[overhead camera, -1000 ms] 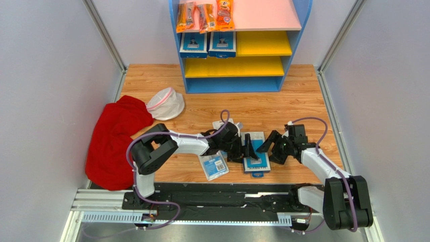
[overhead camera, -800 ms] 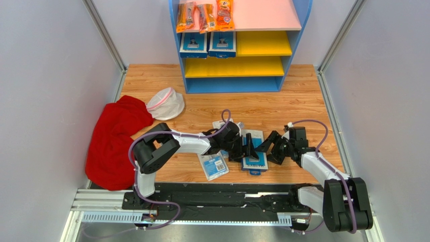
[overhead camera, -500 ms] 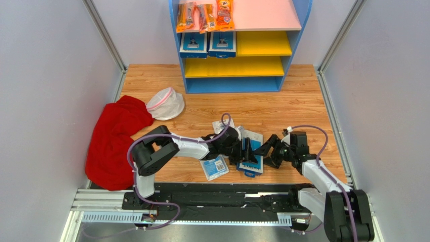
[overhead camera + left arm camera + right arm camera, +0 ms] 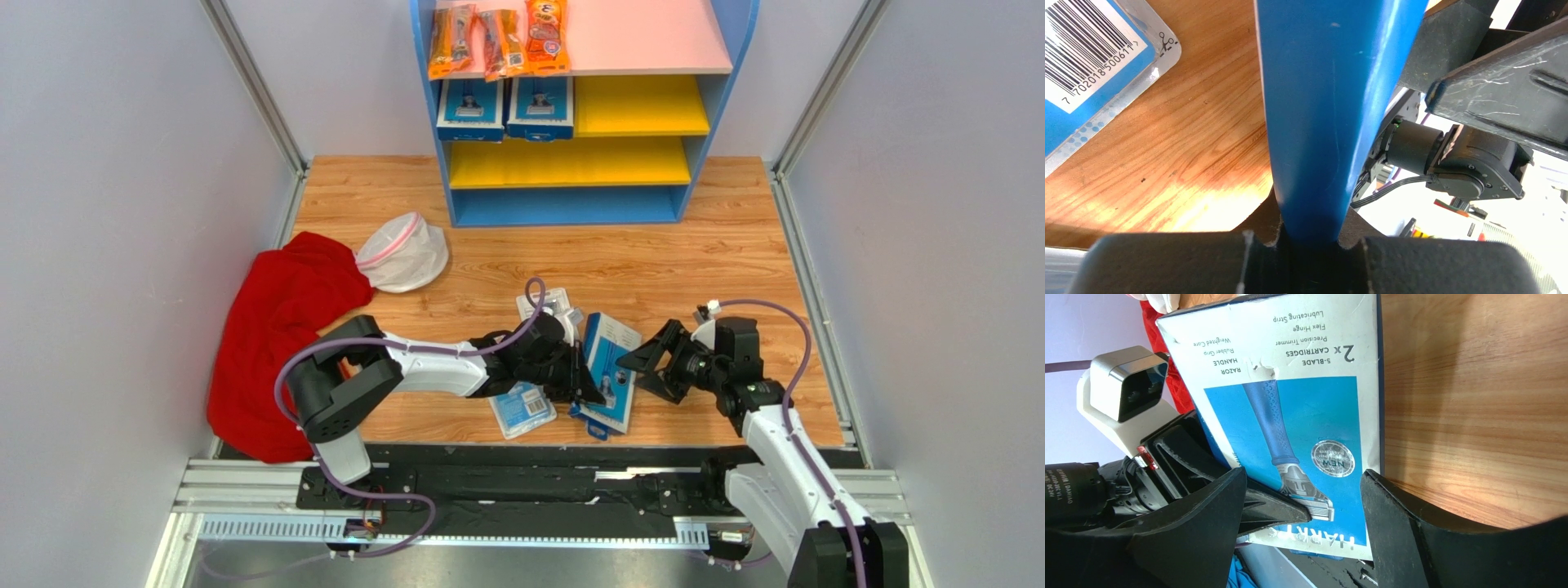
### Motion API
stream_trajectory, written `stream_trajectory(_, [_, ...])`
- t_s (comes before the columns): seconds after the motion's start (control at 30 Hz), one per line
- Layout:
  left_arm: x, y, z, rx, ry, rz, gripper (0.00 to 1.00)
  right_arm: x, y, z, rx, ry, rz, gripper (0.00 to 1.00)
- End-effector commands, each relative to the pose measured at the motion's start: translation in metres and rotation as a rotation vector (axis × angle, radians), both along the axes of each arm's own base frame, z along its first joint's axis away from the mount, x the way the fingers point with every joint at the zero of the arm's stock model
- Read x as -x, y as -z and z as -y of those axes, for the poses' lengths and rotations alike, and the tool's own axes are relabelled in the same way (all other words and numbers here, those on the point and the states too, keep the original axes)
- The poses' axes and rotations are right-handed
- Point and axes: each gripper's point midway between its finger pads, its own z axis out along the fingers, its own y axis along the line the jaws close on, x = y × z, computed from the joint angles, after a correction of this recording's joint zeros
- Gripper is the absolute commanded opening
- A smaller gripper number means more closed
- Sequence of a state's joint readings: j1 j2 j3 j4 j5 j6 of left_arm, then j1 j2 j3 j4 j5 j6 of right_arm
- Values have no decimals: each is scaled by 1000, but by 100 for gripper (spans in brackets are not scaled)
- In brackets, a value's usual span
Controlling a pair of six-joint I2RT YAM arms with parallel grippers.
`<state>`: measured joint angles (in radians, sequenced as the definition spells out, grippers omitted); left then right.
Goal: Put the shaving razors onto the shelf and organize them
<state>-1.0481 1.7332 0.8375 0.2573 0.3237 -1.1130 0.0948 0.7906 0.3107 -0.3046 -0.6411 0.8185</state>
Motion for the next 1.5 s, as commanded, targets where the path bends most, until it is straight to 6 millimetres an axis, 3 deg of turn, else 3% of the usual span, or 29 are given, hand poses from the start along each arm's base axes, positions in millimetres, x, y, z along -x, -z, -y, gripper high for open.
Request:
stream_trajectory(0.0, [-3, -37, 11, 128, 15, 76, 0, -2, -24, -2, -26, 7, 49, 72])
stream_trajectory(0.1, [-11, -51, 5, 147, -23, 120, 0, -2, -40, -2, -49, 24, 109, 73])
stream_trajectory(0.27, [-37, -92, -13, 245, -115, 181, 0, 4, -78, -10, -150, 5, 263, 77])
stream_trajectory(0.43, [-62, -141, -32, 381, -209, 240, 0, 11, -86, -13, -233, 21, 290, 79])
stream_trajectory(0.47, [-65, -148, -34, 400, -230, 234, 0, 11, -96, -14, -260, 20, 344, 79])
stream_trajectory(0.53, [-75, -159, -38, 428, -281, 245, 0, 13, -94, -15, -329, 47, 319, 79])
stream_trajectory(0.57, [-77, -163, -37, 446, -296, 232, 0, 14, -106, -15, -358, 51, 385, 79])
stream_trajectory(0.67, [-84, -175, -27, 527, -311, 195, 0, 15, -117, -12, -426, 98, 431, 78])
stream_trajectory(0.7, [-83, -188, -22, 590, -288, 203, 0, 15, -119, -11, -429, 109, 442, 78])
stream_trajectory(0.73, [-86, -181, -15, 597, -280, 181, 0, 16, -121, -10, -435, 110, 450, 78])
stream_trajectory(0.8, [-82, -193, -6, 683, -237, 159, 0, 17, -127, -10, -445, 106, 475, 78])
stream_trajectory(0.9, [-83, -187, 7, 740, -198, 119, 0, 16, -127, -10, -454, 115, 467, 78])
stream_trajectory(1.13, [-84, -184, 5, 807, -211, 93, 0, 11, -112, -10, -475, 143, 415, 75])
stream_trajectory(1.27, [-87, -183, 3, 797, -233, 108, 0, 14, -113, -9, -459, 139, 415, 75])
stream_trajectory(1.47, [-82, -193, 11, 813, -174, 107, 0, 10, -107, -6, -454, 171, 415, 74])
